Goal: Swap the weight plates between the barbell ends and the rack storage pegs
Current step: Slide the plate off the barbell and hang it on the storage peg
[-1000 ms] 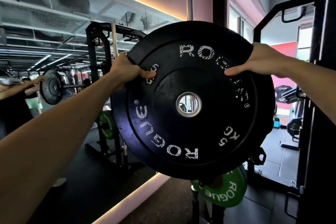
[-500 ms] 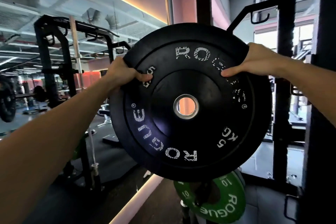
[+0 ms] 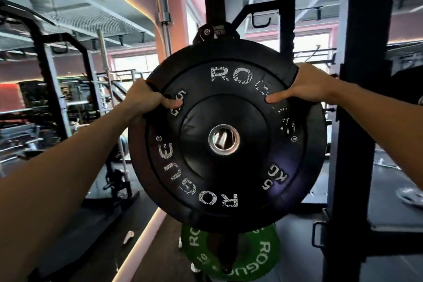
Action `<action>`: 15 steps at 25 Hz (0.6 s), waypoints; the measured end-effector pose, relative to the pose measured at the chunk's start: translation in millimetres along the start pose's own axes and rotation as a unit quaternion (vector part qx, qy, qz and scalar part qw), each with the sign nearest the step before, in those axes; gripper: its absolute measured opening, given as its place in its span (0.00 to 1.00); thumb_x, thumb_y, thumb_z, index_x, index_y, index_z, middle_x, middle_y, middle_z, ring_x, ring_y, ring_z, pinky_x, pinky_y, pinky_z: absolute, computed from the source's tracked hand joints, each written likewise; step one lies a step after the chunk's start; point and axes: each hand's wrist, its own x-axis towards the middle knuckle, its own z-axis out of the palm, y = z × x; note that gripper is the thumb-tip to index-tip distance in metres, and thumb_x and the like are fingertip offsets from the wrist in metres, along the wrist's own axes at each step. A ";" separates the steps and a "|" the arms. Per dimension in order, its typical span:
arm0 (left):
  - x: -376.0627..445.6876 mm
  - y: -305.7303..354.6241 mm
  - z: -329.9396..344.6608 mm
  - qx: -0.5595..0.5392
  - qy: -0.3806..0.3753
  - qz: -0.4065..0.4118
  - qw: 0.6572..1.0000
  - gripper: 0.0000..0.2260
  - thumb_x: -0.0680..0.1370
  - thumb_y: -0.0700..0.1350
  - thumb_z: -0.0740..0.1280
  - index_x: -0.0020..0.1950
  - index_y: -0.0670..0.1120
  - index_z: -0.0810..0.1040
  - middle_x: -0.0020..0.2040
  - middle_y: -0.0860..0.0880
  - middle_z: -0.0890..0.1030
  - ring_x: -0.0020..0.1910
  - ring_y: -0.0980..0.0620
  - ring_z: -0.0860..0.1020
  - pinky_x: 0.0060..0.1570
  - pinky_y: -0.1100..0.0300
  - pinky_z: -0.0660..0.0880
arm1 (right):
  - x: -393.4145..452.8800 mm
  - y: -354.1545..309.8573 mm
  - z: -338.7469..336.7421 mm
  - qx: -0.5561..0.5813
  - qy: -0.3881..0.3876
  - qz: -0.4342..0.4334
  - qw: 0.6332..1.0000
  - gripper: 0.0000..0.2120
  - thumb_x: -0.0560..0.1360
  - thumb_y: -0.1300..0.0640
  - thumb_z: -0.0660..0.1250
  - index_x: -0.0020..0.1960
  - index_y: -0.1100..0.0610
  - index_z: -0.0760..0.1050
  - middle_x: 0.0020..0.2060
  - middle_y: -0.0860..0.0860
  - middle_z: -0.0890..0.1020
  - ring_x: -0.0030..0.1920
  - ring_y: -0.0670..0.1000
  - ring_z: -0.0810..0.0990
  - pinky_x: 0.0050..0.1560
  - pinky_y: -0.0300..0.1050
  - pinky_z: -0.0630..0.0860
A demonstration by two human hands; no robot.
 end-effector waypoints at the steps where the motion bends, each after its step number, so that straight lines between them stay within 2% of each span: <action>1: 11.3 -8.9 2.8 0.002 -0.008 0.002 1.000 0.28 0.53 0.52 0.85 0.50 0.46 0.85 0.46 0.51 0.85 0.42 0.55 0.81 0.44 0.59 0.78 | 5.1 0.6 6.9 -0.001 0.003 0.004 1.000 0.32 0.50 0.35 0.81 0.49 0.48 0.82 0.45 0.44 0.86 0.48 0.47 0.83 0.58 0.50 0.78; 5: 47.6 -46.2 18.2 -0.022 -0.041 0.000 0.999 0.30 0.52 0.51 0.85 0.52 0.46 0.85 0.47 0.51 0.86 0.47 0.52 0.83 0.53 0.54 0.80 | 27.1 5.4 33.7 -0.033 0.006 0.026 0.999 0.33 0.50 0.34 0.80 0.49 0.51 0.82 0.44 0.46 0.86 0.47 0.47 0.83 0.58 0.51 0.77; 8: 64.1 -70.3 34.5 -0.034 -0.055 -0.008 0.998 0.30 0.51 0.52 0.85 0.50 0.45 0.85 0.45 0.51 0.86 0.46 0.52 0.83 0.47 0.57 0.79 | 38.5 14.5 50.9 -0.047 -0.007 0.051 0.998 0.36 0.48 0.31 0.79 0.48 0.51 0.82 0.42 0.46 0.86 0.46 0.48 0.84 0.57 0.51 0.78; 12: 83.2 -96.6 59.0 -0.029 -0.076 -0.010 0.997 0.24 0.57 0.48 0.84 0.49 0.45 0.85 0.43 0.51 0.84 0.40 0.58 0.80 0.35 0.64 0.73 | 52.6 28.1 78.1 -0.041 -0.015 0.080 0.996 0.31 0.49 0.34 0.80 0.48 0.49 0.83 0.43 0.46 0.86 0.48 0.48 0.83 0.58 0.51 0.78; 15: 95.7 -118.8 71.1 -0.043 -0.076 -0.008 0.996 0.24 0.56 0.47 0.84 0.49 0.42 0.85 0.43 0.49 0.85 0.41 0.55 0.82 0.33 0.65 0.73 | 64.2 38.6 99.7 -0.037 -0.015 0.086 0.995 0.31 0.50 0.36 0.81 0.48 0.48 0.83 0.43 0.45 0.86 0.47 0.47 0.83 0.58 0.51 0.78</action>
